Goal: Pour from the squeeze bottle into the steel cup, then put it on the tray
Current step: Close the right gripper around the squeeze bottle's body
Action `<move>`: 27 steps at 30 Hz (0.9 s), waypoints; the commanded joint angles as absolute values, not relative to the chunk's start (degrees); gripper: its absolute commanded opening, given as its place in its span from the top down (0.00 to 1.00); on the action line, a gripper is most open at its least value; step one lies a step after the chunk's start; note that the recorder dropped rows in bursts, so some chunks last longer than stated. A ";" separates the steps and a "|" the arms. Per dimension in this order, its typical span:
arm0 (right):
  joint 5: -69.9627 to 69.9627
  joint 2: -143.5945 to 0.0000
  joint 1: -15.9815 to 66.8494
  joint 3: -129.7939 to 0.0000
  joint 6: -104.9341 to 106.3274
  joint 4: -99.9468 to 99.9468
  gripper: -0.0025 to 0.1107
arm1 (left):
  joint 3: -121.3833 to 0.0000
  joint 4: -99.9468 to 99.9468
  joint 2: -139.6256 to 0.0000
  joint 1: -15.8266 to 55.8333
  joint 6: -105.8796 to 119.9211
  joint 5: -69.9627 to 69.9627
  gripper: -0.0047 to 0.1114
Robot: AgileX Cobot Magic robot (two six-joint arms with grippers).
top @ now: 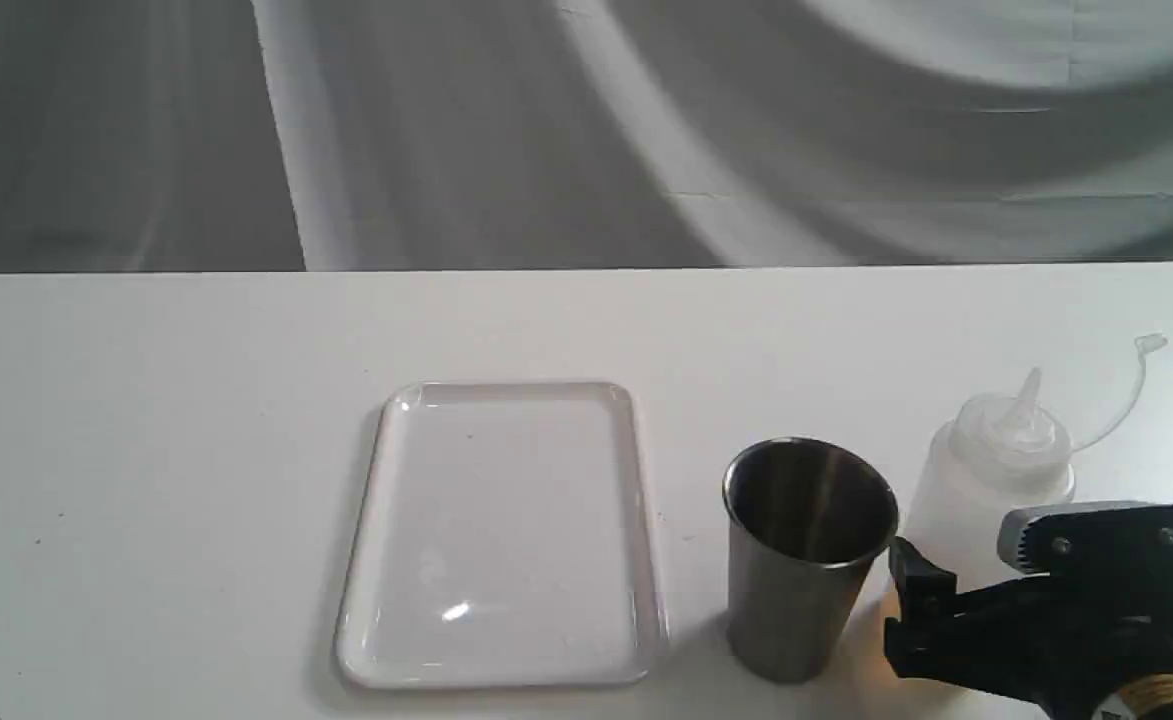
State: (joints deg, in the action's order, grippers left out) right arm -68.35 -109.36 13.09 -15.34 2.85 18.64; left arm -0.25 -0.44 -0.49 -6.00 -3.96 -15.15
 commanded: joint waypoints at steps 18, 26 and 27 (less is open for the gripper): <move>-69.96 -112.39 13.24 -20.16 2.45 19.05 0.21 | 0.00 -0.67 -0.58 -5.74 -4.09 -15.22 0.89; -69.96 -112.39 13.24 -20.16 2.93 20.59 0.24 | 0.00 -0.67 -0.58 -5.74 -4.09 -15.22 0.89; -69.96 -112.39 13.24 -20.16 2.93 20.59 0.25 | 0.00 -0.67 -0.58 -5.74 -4.09 -15.22 0.89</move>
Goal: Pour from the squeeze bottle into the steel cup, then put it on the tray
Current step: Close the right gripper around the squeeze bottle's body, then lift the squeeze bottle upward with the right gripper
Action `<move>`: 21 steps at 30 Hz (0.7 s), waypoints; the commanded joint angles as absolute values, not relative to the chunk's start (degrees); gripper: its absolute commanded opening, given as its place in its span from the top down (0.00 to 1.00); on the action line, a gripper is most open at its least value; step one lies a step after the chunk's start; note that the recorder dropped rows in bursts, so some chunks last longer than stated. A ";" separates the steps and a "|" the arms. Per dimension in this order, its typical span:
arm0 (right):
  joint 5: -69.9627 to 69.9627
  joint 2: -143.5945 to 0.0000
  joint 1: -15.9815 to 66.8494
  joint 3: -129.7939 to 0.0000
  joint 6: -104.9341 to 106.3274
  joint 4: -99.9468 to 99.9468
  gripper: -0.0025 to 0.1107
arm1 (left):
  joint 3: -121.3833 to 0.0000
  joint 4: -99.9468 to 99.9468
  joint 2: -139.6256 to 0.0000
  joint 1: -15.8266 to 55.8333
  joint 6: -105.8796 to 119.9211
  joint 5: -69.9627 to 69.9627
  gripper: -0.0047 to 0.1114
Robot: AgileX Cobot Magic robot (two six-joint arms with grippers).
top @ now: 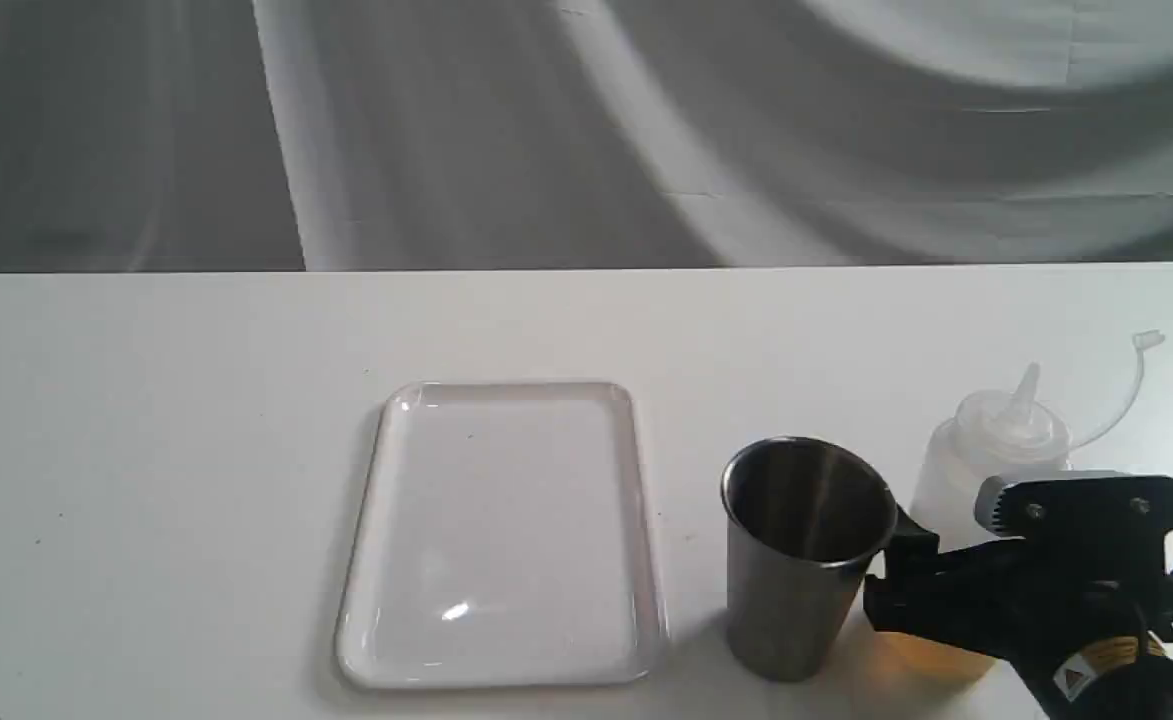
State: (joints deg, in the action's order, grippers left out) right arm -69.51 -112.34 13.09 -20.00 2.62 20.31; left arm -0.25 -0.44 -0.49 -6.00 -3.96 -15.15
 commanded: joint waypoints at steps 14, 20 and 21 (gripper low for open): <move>-69.96 -112.39 13.24 -20.16 2.93 20.59 0.76 | 0.00 -0.67 -0.58 -5.74 -4.09 -15.22 0.89; -69.96 -111.19 13.24 -19.47 5.73 20.30 0.98 | 0.00 -0.67 -0.58 -5.74 -4.09 -15.22 0.89; -69.96 -110.25 13.24 -19.04 6.85 20.30 0.98 | 0.00 -0.67 -0.58 -5.74 -4.09 -15.22 0.89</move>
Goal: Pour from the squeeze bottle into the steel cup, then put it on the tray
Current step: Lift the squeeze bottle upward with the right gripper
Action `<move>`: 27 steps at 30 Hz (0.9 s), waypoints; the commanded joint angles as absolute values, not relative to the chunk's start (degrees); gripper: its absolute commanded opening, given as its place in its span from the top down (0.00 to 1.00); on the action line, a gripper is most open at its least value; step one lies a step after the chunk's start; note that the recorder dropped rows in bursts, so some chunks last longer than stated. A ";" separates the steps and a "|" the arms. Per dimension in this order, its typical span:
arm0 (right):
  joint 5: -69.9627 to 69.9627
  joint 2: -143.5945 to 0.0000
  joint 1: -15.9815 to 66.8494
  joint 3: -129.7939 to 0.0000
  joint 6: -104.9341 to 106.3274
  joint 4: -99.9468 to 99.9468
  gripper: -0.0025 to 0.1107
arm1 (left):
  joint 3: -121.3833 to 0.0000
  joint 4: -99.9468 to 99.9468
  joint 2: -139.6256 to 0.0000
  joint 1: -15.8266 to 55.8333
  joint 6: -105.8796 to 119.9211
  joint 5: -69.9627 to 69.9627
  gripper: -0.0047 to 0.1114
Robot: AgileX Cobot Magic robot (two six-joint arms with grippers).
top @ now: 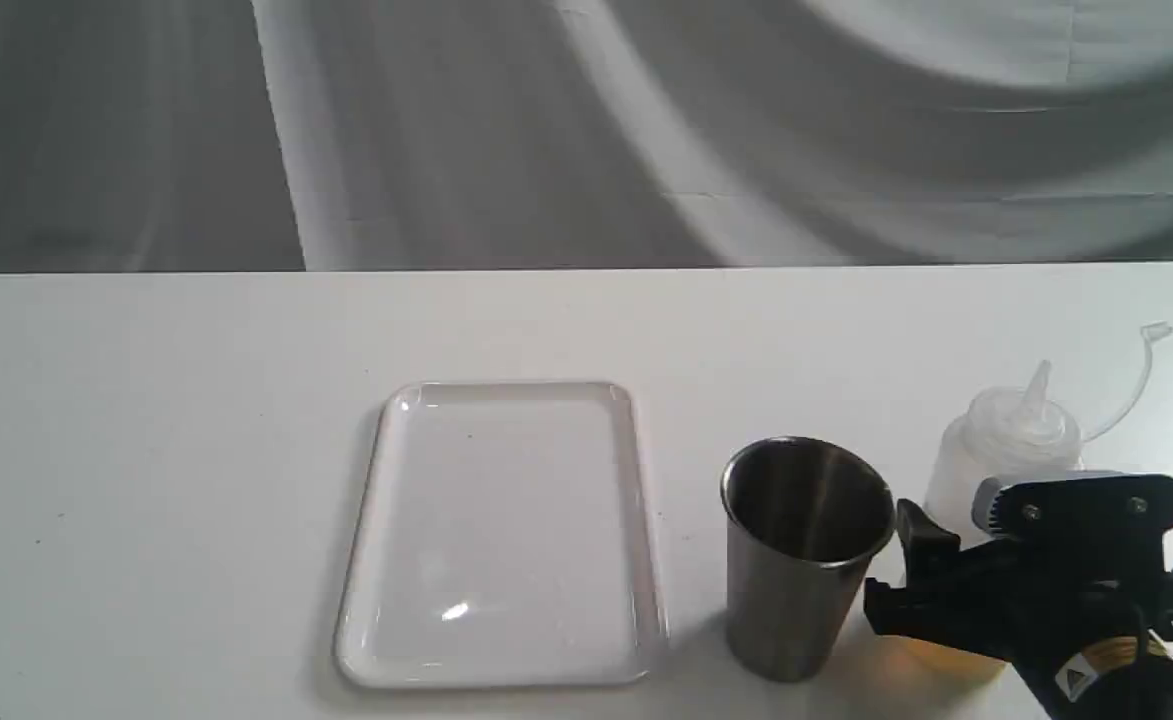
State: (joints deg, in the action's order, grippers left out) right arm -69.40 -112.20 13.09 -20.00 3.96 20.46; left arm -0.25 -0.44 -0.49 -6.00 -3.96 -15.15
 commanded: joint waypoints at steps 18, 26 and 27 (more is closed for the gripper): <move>-26.74 -68.81 13.24 -23.07 26.77 28.24 0.98 | 0.00 -0.67 -0.58 -5.74 -4.09 -15.22 0.89; -5.60 -58.23 13.14 -38.15 57.98 52.34 0.98 | 0.00 -0.67 -0.58 -5.74 -4.09 -15.22 0.89; -4.94 -58.14 13.14 -39.50 59.94 54.08 0.98 | 0.00 -0.67 -0.58 -5.74 -4.09 -15.22 0.89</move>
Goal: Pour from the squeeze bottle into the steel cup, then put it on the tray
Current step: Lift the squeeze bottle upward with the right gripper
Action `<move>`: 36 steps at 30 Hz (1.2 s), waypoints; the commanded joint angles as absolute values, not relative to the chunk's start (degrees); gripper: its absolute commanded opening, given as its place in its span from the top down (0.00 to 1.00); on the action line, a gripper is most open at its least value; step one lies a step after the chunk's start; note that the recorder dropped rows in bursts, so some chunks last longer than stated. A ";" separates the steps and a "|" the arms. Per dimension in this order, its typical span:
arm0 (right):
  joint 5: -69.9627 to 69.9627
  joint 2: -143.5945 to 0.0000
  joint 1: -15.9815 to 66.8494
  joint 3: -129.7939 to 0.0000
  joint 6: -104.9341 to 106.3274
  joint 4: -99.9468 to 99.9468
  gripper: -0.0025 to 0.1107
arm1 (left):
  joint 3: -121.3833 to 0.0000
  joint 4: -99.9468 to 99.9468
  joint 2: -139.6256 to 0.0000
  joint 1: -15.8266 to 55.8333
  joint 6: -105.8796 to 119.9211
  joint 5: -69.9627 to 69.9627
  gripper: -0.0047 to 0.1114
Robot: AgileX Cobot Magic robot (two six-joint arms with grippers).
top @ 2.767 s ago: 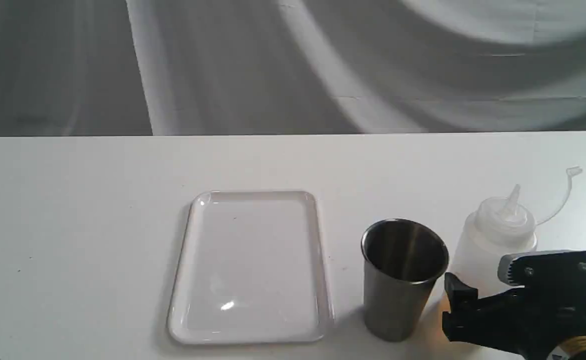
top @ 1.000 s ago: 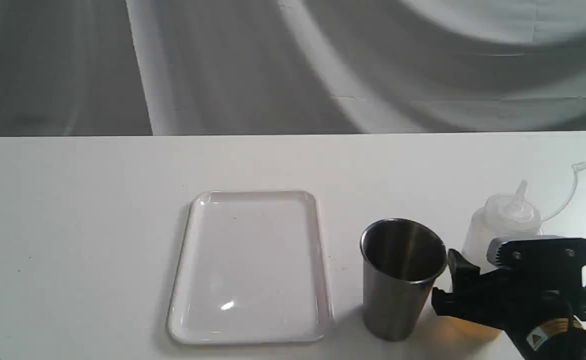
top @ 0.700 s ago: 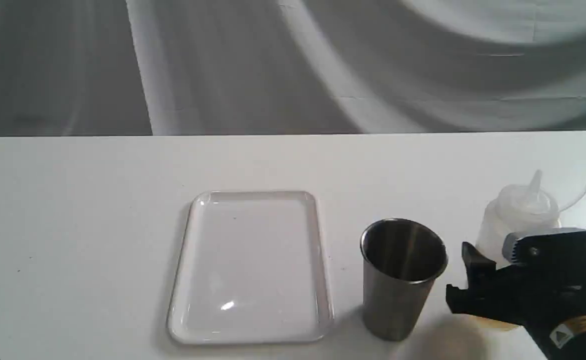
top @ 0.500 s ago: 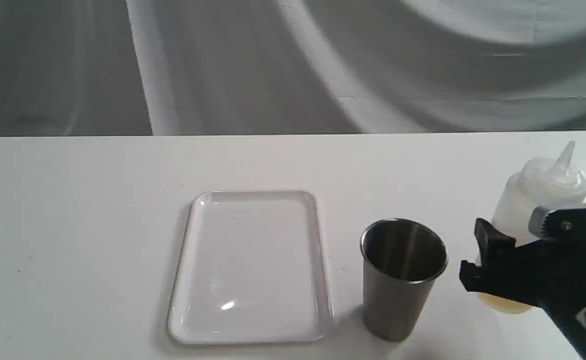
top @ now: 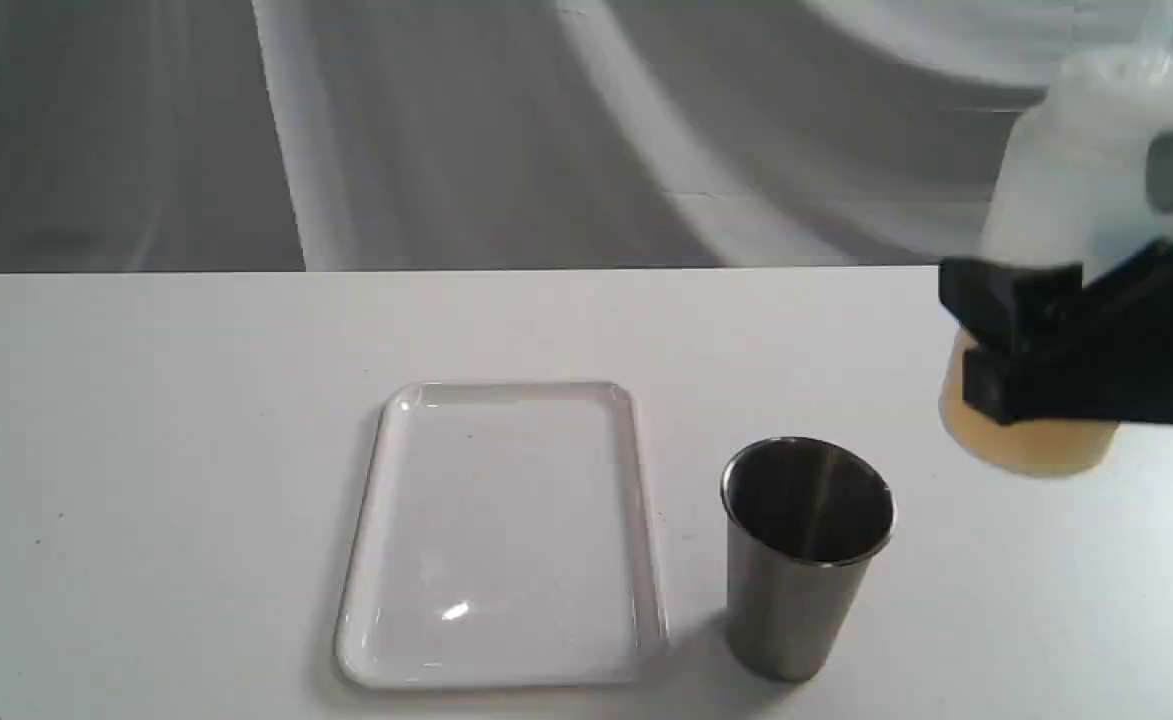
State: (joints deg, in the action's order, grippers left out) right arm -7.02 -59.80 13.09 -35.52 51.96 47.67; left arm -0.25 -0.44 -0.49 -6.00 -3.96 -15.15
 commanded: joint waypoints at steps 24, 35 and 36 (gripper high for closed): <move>-1.08 -63.66 4.51 -42.10 68.56 52.06 0.98 | 0.00 -0.67 -0.58 -5.74 -4.09 -15.22 0.89; -0.52 -63.66 4.51 -42.10 38.13 20.78 0.98 | 0.00 -0.67 -0.58 -5.74 -4.09 -15.22 0.89; 0.00 -63.66 4.51 -42.10 32.87 15.51 0.98 | 0.00 -0.67 -0.58 -5.74 -4.09 -15.22 0.89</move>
State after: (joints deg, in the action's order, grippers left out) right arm 0.31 -64.21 4.92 -41.54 42.82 25.52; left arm -0.25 -0.44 -0.49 -6.00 -3.96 -15.15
